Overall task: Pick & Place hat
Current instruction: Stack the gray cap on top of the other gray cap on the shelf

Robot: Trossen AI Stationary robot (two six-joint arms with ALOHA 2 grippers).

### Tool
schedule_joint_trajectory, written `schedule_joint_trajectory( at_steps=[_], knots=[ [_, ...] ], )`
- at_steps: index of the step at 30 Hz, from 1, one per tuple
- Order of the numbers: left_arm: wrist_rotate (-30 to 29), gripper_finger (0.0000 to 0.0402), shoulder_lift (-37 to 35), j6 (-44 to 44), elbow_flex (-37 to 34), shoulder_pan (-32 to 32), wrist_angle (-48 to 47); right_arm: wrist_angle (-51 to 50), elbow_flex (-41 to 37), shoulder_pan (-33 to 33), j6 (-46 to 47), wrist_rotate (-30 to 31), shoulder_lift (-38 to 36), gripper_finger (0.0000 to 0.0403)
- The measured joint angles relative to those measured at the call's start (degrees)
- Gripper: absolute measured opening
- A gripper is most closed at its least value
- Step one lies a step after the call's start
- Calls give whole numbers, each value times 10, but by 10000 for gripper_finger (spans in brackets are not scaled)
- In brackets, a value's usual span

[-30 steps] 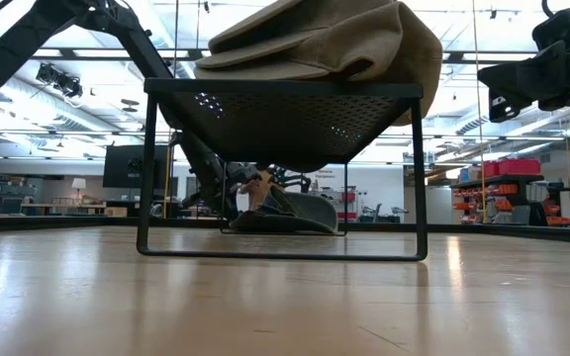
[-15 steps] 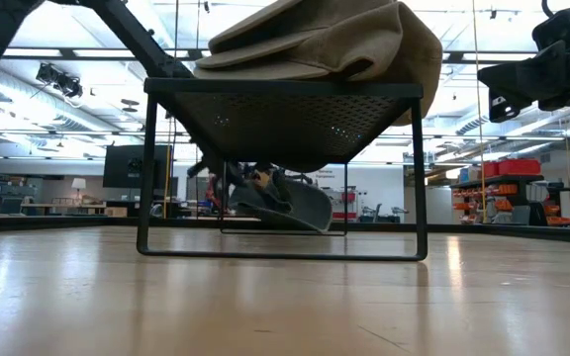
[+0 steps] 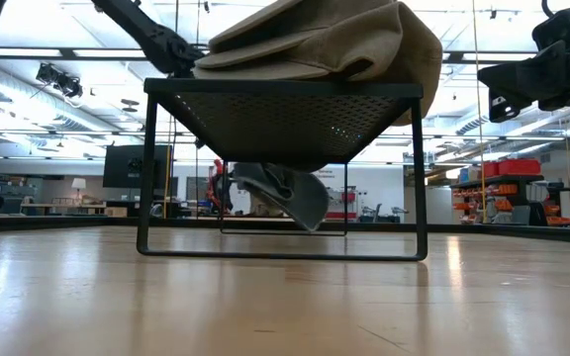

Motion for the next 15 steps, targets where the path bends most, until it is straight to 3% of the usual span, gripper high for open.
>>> schedule_joint_trajectory(
  at_steps=[15],
  knots=[
    [-49, 3, -2, 104, 182, -48, -111, 0, 0, 0, 0, 0, 0, 7]
  ],
)
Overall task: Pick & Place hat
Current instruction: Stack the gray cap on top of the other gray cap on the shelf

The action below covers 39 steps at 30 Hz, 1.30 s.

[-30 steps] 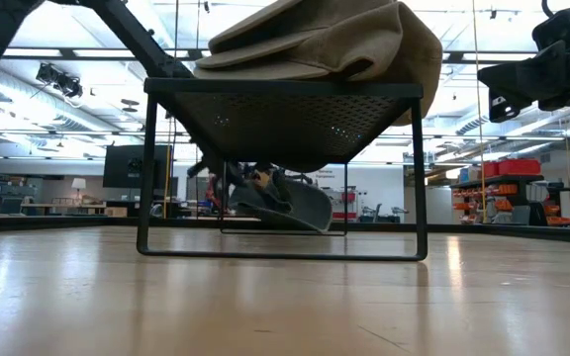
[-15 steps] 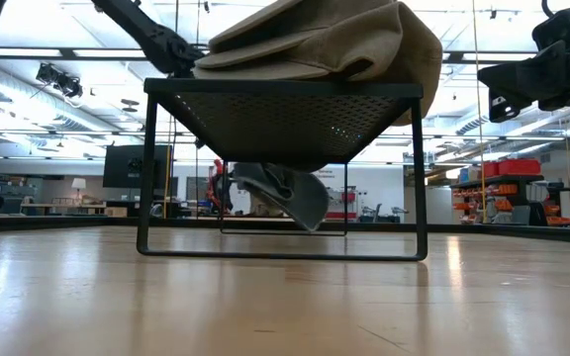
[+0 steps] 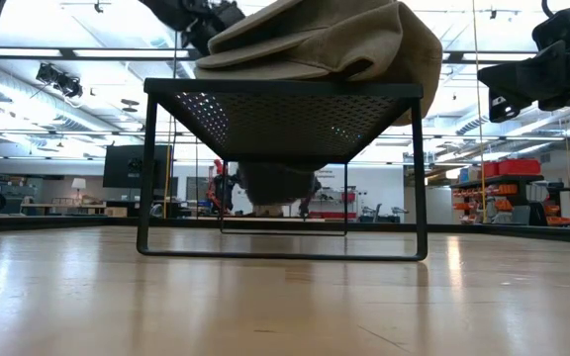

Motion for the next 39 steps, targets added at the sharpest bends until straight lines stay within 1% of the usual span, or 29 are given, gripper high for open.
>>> schedule_joint_trajectory(
  at_steps=[4, 10, 15, 23, 28, 35, 39],
  knots=[
    [-16, 3, 0, 50, 47, -11, -24, 0, 0, 0, 0, 0, 0, 7],
    [-22, 3, 0, 113, 88, -26, -28, 0, 0, 0, 0, 0, 0, 7],
    [15, 3, 0, 156, 100, -40, -28, 0, 0, 0, 0, 0, 0, 7],
    [81, 3, 0, 242, 100, -62, -25, 0, 0, 0, 0, 0, 0, 7],
    [121, 3, 0, 299, 100, -72, -1, 0, 0, 0, 0, 0, 0, 7],
    [137, 3, 0, 367, 100, -96, 29, 0, 0, 0, 0, 0, 0, 7],
    [133, 2, -1, 368, 100, -109, 28, 0, 0, 0, 0, 0, 0, 7]
  ],
)
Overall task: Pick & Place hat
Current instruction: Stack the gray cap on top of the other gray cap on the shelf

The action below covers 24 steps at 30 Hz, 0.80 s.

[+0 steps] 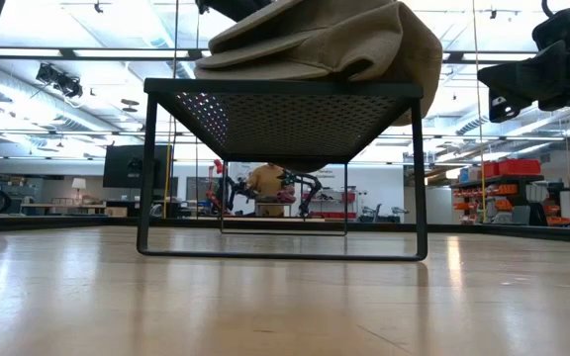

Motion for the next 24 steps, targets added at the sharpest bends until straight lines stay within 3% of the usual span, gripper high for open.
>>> schedule_joint_trajectory(
  at_steps=[6, 24],
  knots=[
    [-21, 2, -12, -3, 3, -16, -1, 0, 0, 0, 0, 0, 0, 7],
    [-96, 4, -14, -51, 42, -55, -151, 0, 0, 0, 0, 0, 0, 7]
  ],
)
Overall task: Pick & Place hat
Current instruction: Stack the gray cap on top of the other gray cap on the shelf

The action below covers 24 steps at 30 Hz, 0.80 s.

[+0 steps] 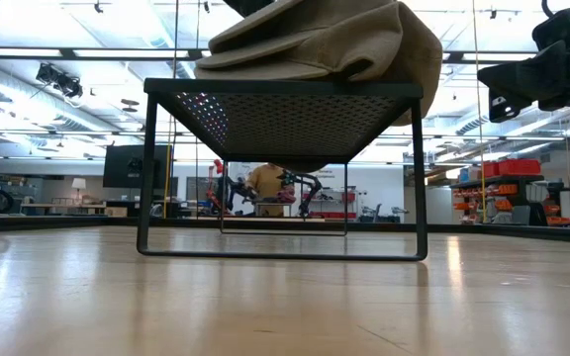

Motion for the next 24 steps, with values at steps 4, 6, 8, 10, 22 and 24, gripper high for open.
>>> schedule_joint_trajectory(
  at_steps=[4, 6, 8, 10, 22, 24],
  knots=[
    [-2, 3, -4, -8, 0, -7, -25, 0, 0, 0, 0, 0, 0, 7],
    [-2, 2, -10, -8, 0, -8, -46, 0, 0, 0, 0, 0, 0, 7],
    [-5, 3, -15, -9, 0, -11, -53, 0, 0, 0, 0, 0, 0, 7],
    [-11, 4, -17, -11, 0, -13, -66, 0, 0, 0, 0, 0, 0, 7],
    [-7, 3, -32, -44, 0, -25, -108, 0, 0, 0, 0, 0, 0, 7],
    [3, 5, -34, -55, 0, -26, -117, 0, 0, 0, 0, 0, 0, 7]
  ],
)
